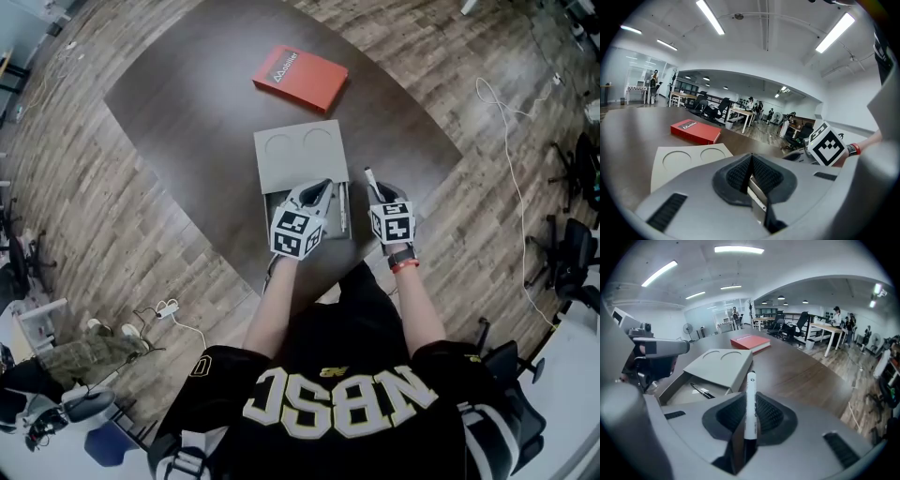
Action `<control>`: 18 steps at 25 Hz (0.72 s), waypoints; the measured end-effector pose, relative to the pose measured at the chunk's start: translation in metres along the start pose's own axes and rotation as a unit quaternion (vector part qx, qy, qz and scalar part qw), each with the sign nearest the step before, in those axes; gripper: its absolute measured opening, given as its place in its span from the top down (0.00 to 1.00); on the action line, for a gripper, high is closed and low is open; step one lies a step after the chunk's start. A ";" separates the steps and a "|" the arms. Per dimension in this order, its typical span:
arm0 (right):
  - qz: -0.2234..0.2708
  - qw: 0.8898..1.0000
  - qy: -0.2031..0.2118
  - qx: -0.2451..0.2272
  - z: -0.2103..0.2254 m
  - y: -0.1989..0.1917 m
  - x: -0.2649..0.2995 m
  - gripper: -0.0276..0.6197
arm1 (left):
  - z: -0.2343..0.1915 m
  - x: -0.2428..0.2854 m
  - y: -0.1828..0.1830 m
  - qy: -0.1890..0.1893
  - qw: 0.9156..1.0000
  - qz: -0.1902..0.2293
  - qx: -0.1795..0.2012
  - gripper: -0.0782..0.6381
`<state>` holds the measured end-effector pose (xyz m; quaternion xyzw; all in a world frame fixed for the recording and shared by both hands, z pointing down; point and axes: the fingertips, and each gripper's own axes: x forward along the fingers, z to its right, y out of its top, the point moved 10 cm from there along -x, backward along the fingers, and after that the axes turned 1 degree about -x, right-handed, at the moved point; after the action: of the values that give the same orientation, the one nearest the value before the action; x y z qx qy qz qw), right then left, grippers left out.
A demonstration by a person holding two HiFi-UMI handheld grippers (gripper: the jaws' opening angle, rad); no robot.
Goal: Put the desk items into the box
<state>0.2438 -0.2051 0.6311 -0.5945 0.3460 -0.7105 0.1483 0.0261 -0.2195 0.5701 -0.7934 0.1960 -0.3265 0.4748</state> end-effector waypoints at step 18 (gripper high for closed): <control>-0.008 0.993 0.100 -0.064 -0.092 0.017 0.012 0.84 | -0.036 -0.081 -0.018 0.090 0.995 0.018 -0.030 0.87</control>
<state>0.1501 -0.1963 0.6235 -0.5311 0.3996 -0.7440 0.0685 -0.0568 -0.1829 0.5715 -0.7710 0.2618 -0.3816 0.4376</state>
